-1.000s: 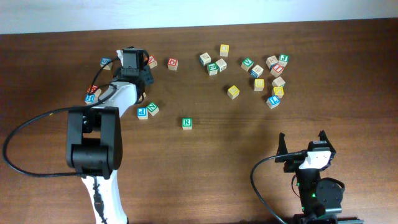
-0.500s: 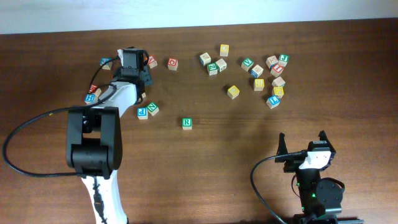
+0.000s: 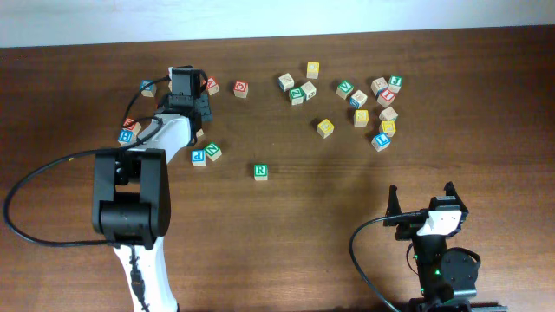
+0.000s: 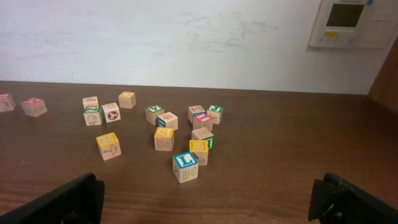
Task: Spell out RSS
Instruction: 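Move the left gripper to the left cluster and grasp the yellow S block, then carry the yellow S block and set it right of the R block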
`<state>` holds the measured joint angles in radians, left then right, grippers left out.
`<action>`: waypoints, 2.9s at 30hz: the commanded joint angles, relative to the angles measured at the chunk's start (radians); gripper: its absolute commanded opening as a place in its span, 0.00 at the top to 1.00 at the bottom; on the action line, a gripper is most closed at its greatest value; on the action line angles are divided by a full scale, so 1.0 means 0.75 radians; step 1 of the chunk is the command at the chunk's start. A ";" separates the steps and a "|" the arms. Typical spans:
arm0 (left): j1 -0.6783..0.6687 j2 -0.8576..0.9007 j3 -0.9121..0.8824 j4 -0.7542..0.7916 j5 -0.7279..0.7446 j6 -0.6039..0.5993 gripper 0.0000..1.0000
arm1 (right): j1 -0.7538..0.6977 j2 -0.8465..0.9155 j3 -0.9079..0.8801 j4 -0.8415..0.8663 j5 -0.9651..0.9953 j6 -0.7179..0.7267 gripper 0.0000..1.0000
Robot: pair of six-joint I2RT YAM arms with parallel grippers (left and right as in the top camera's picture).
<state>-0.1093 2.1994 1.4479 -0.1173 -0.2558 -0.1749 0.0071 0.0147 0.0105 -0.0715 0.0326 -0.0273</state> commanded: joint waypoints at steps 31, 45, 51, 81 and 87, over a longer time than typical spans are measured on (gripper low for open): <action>-0.163 -0.719 0.013 -0.802 0.839 -0.233 0.82 | 0.000 -0.009 -0.007 -0.011 0.003 -0.002 0.01; -0.769 -0.661 0.010 -1.043 0.230 -0.636 0.86 | 0.000 -0.009 -0.007 -0.011 0.003 -0.002 0.02; -0.884 -0.505 0.008 -1.026 -0.050 -0.765 0.83 | 0.000 -0.009 -0.007 -0.011 0.003 -0.002 0.02; -0.799 -0.157 0.008 -0.812 -0.159 -0.671 0.81 | 0.000 -0.009 -0.007 -0.011 0.003 -0.002 0.02; -0.798 -0.157 0.008 -0.811 -0.158 -0.671 0.79 | 0.000 -0.009 -0.007 -0.011 0.003 -0.002 0.02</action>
<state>-0.7101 2.0705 1.4513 -0.7246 -0.3500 -0.6956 0.0071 0.0147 0.0105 -0.0719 0.0326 -0.0277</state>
